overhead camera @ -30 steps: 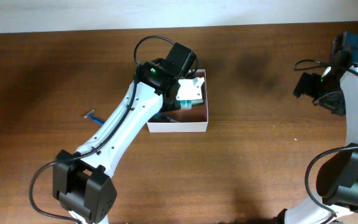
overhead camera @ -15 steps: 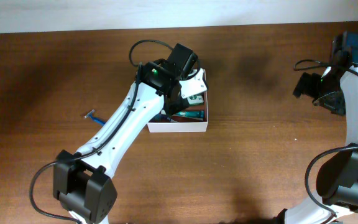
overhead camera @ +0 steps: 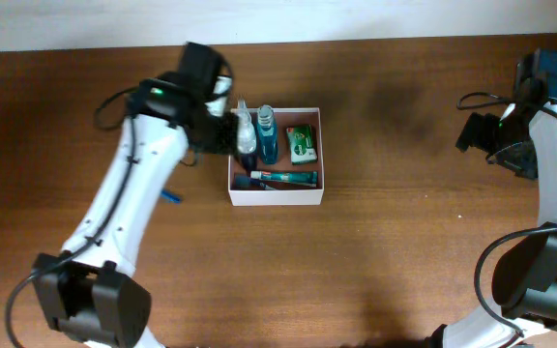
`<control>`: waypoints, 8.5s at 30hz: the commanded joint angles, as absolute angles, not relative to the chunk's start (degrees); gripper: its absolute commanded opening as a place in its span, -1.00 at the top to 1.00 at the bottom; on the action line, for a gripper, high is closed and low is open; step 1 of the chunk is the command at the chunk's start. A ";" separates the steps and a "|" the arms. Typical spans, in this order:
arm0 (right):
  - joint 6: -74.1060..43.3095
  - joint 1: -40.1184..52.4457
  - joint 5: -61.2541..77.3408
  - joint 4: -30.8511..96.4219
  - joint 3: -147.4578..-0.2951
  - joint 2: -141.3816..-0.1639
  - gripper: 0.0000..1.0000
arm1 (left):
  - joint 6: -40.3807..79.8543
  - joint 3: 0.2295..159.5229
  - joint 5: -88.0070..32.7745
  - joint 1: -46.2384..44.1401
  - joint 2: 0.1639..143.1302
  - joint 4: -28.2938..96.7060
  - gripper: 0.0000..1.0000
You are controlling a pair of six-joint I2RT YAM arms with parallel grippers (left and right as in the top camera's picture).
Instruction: Pack container
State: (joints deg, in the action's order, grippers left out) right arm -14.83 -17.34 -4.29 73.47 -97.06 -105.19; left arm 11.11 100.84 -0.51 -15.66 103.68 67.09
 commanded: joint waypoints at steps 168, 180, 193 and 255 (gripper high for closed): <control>-15.33 -17.65 -5.19 73.47 -96.64 -105.41 -0.97 | -54.76 120.36 -7.31 -30.76 121.54 81.01 -0.99; -15.33 -17.65 -5.19 73.47 -96.64 -105.41 -0.97 | -54.78 120.36 -4.93 -30.74 119.79 80.90 -0.99; -15.31 -17.65 -5.19 73.47 -96.64 -105.41 -0.97 | -48.90 99.55 -21.93 -17.41 94.54 51.62 -0.99; -15.31 -17.65 -5.19 73.47 -96.64 -105.41 -0.97 | -10.96 1.54 -9.15 5.43 4.82 6.09 -0.99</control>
